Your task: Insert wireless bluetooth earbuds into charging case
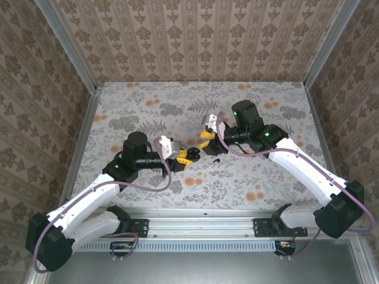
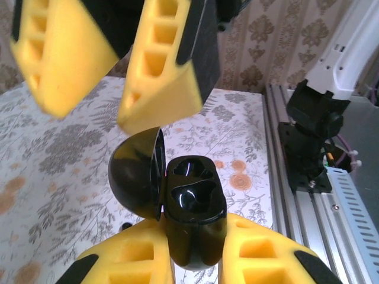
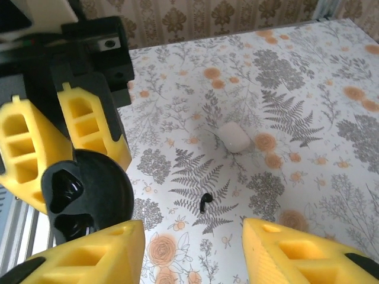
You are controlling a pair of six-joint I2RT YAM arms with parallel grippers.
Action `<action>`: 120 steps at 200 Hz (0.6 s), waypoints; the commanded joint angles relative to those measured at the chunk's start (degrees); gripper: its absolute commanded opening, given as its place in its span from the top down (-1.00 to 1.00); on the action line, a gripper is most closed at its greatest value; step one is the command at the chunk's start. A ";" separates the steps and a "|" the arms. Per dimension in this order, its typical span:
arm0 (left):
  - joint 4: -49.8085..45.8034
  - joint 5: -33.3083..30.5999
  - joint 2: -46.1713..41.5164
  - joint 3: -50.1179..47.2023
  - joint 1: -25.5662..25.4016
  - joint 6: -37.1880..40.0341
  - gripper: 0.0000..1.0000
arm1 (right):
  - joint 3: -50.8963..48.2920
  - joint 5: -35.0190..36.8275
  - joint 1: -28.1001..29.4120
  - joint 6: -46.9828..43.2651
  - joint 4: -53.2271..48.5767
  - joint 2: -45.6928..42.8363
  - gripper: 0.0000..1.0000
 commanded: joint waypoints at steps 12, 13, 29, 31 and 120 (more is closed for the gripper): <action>3.76 -10.79 -2.53 -3.77 0.78 -8.37 0.81 | 1.20 6.73 -0.37 9.90 0.00 0.23 0.01; 3.75 -10.94 -2.58 -3.89 0.83 -8.55 0.80 | 1.35 6.96 -0.37 10.14 -0.24 0.43 0.01; 3.31 -15.71 -4.39 -5.51 2.03 -11.64 0.81 | 4.23 9.45 -0.37 13.33 -3.99 3.51 0.02; 3.22 -16.37 -4.65 -5.69 2.25 -12.05 0.81 | 4.56 9.82 -0.37 13.61 -4.52 3.98 0.02; -6.95 -27.36 -23.15 -13.51 22.09 -26.58 0.83 | 34.89 18.48 5.80 20.65 -31.08 38.00 0.04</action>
